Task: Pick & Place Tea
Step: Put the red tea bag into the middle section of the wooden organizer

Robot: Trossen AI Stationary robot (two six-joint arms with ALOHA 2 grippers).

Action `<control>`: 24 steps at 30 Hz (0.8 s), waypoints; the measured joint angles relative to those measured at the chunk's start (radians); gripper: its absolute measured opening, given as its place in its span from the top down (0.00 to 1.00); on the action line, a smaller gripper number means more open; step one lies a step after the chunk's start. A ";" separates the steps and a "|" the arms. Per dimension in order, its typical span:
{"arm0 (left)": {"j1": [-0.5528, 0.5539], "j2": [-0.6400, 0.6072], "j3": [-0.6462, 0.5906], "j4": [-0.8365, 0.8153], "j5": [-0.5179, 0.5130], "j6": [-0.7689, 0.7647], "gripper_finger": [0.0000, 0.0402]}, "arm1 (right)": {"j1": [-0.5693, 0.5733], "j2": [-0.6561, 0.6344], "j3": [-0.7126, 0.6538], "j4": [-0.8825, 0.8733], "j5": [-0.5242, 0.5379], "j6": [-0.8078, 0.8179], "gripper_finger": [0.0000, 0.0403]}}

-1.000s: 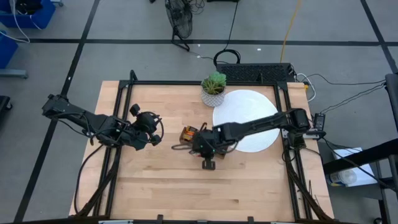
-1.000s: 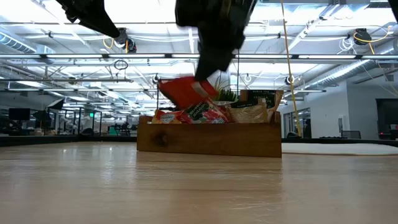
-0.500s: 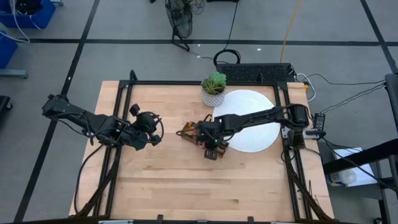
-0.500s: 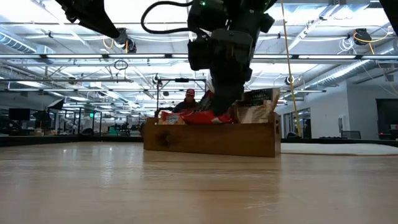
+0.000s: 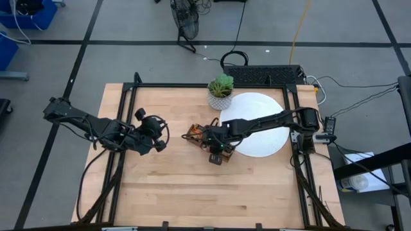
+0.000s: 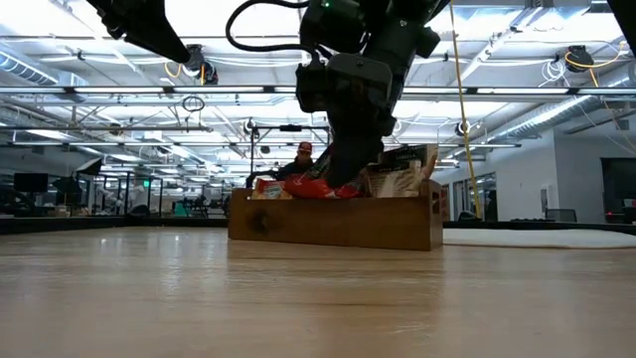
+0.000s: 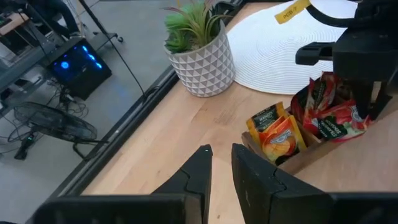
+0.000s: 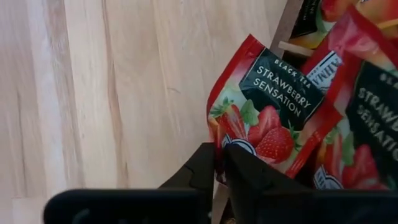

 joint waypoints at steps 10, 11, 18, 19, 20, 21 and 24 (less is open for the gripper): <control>0.001 0.000 0.000 0.002 0.000 0.000 0.83 | 0.002 -0.045 -0.002 0.000 0.057 0.049 0.85; 0.001 0.000 0.000 0.003 0.000 -0.001 0.83 | 0.002 -0.048 -0.002 0.007 0.060 0.048 0.84; 0.000 0.000 0.000 0.000 0.001 -0.009 0.83 | 0.002 -0.063 -0.002 0.017 0.117 0.082 0.77; 0.000 0.000 0.000 0.000 0.001 -0.009 0.83 | 0.002 -0.064 -0.002 0.014 0.142 0.087 0.76; 0.000 0.000 0.000 0.000 0.001 -0.010 0.83 | 0.001 -0.065 -0.002 0.019 0.169 0.090 0.76; 0.000 0.000 0.000 0.000 0.001 -0.010 0.83 | 0.001 -0.071 -0.002 0.019 0.191 0.090 0.76; 0.001 0.000 0.000 0.000 0.001 -0.010 0.83 | 0.001 -0.088 -0.002 0.014 0.269 0.089 0.76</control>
